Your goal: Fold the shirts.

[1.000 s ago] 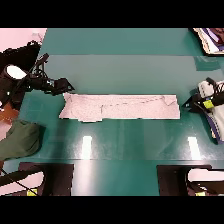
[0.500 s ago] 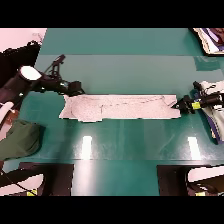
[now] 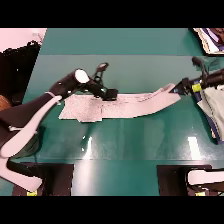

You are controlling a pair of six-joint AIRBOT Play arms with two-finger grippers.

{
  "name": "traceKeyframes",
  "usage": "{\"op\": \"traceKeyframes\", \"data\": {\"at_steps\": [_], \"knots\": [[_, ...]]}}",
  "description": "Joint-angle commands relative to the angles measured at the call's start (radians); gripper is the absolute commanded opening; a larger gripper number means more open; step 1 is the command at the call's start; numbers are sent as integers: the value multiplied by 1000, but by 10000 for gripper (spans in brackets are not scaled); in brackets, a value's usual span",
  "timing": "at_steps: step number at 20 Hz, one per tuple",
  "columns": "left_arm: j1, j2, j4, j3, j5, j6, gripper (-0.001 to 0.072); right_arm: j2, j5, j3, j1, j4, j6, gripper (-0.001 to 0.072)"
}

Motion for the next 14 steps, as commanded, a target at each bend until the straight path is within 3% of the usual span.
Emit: {"op": "traceKeyframes", "data": {"at_steps": [1, 8, 14], "knots": [[-65, -148, -2, 123, -44, -36, 25, 98, 5, 126, 104, 3, 77, 11], [-77, -182, -5, 137, -52, -37, 25, 133, -17, 355, 337, 0, 108, 11], [-36, -154, 4, 141, -101, -34, 24, 133, -68, 371, 448, 3, 106, 11]]}}
